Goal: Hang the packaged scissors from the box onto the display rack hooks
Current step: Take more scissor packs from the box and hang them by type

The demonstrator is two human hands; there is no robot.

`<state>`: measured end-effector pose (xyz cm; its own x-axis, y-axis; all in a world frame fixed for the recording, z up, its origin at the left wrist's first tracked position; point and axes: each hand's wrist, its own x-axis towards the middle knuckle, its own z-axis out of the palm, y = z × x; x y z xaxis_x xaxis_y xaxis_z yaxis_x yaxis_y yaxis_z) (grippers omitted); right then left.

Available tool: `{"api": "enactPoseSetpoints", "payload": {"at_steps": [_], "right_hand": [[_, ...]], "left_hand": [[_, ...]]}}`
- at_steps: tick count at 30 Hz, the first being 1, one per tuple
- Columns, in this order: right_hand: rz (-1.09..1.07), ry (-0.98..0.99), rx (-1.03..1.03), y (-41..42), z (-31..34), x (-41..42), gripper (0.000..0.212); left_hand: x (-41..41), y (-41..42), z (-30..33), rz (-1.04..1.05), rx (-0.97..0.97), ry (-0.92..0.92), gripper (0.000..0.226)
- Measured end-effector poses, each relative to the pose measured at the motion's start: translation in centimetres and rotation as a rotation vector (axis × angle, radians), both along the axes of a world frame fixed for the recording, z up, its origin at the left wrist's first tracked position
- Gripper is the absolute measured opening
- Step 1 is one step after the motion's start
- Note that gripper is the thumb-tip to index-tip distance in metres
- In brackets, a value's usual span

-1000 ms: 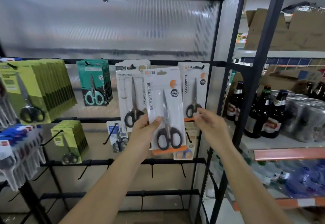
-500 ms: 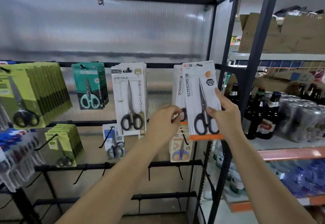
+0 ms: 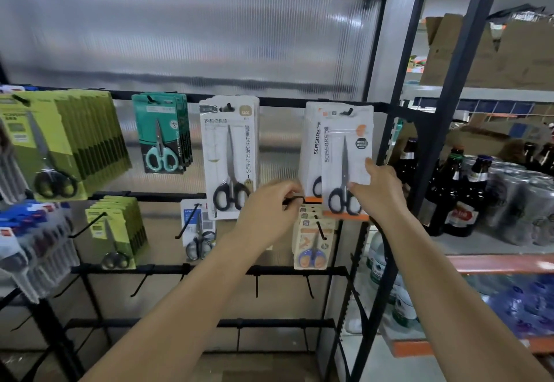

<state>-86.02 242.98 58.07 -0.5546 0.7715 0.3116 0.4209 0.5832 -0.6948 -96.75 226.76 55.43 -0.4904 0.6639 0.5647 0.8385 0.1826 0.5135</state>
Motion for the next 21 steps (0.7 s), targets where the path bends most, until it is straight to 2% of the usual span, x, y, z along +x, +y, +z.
{"api": "enactPoseSetpoints", "payload": {"at_steps": [3,6,9,13,21], "right_hand": [[0.034,-0.017,0.14,-1.2,-1.6,-0.8,0.04],[0.173,-0.021,0.148,-4.2,-3.7,-2.3,0.032],[0.377,-0.077,0.055,-7.7,-6.8,-4.3,0.03],[0.579,-0.356,-0.07,-11.5,-13.3,-7.9,0.038],[0.719,-0.764,-0.406,-19.3,-29.1,-12.6,0.035]], "left_hand": [[-1.3,-1.7,-1.6,0.058,-0.057,-0.02,0.021],[-2.6,-4.1,-4.5,0.13,-0.126,-0.124,0.023],[-3.9,-7.2,-8.7,0.2,-0.235,-0.243,0.025],[-5.5,-12.6,-15.0,0.334,-0.355,-0.395,0.022],[-7.6,-25.6,-29.2,0.566,-0.579,-0.86,0.02]]}}
